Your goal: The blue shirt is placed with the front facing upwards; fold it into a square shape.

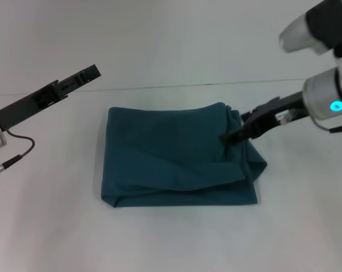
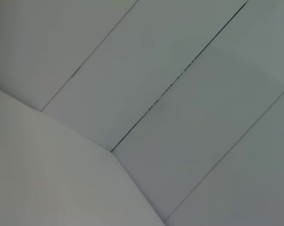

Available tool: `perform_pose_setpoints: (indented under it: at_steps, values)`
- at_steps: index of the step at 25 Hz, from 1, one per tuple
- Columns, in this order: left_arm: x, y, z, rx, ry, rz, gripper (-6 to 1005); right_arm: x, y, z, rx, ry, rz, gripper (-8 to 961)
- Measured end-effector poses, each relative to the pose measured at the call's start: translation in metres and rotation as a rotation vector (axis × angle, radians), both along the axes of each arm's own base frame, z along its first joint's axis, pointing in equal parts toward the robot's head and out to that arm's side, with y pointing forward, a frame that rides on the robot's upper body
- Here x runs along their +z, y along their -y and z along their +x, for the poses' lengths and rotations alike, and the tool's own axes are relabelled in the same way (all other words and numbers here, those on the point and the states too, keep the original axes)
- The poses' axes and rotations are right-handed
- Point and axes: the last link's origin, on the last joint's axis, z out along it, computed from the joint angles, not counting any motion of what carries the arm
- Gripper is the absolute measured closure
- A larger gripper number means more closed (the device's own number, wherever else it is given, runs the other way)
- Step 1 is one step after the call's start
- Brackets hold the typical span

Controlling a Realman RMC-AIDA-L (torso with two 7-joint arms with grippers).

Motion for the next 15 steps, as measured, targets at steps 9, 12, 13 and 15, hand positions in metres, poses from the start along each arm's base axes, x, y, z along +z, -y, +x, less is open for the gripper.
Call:
perform_pose_setpoints:
  at_steps: [9, 12, 13, 15]
  values:
    - [0.002, -0.003, 0.002, -0.007, -0.007, 0.006, 111, -0.040, -0.001, 0.010, 0.010, 0.074, -0.045, 70]
    - [0.002, -0.003, 0.002, -0.008, -0.008, 0.006, 111, -0.044, 0.001, 0.014, -0.005, 0.078, -0.063, 70]
    - [0.002, -0.003, 0.002, -0.008, -0.008, 0.006, 111, -0.045, 0.002, 0.016, -0.012, 0.081, -0.071, 70]
    - [0.002, -0.003, 0.002, -0.008, -0.008, 0.007, 111, -0.047, 0.004, 0.020, -0.023, 0.091, -0.081, 69]
